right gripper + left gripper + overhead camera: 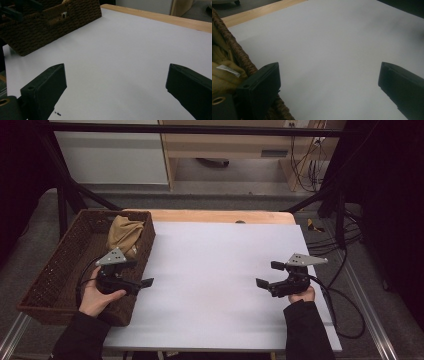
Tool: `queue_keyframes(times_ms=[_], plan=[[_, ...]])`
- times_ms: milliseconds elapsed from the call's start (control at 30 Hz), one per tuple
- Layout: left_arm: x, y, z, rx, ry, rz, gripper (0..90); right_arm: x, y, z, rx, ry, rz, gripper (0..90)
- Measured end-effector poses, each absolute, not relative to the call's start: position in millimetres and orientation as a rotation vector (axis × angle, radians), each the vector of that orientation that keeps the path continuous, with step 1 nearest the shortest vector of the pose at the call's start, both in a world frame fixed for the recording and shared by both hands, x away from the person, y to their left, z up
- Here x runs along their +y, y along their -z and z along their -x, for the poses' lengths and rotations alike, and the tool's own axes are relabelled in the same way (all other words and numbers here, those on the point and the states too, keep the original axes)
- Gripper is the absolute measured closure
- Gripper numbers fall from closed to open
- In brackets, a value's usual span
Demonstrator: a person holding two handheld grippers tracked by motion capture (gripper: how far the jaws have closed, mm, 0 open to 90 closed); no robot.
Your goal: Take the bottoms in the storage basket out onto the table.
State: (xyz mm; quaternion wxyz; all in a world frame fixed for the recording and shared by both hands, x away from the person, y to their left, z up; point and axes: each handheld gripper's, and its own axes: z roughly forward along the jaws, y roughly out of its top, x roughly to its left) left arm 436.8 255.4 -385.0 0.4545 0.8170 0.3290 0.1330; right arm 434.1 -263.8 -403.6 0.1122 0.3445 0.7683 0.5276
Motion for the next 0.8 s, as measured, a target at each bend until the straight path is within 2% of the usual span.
queue_keyframes(times_ms=[800], plan=[[257.6, 380.1, -436.9, 0.827, -0.356, -2.031, 4.0, -263.2, 405.3, -434.9, 2.253, -1.540, -1.017, 3.8]])
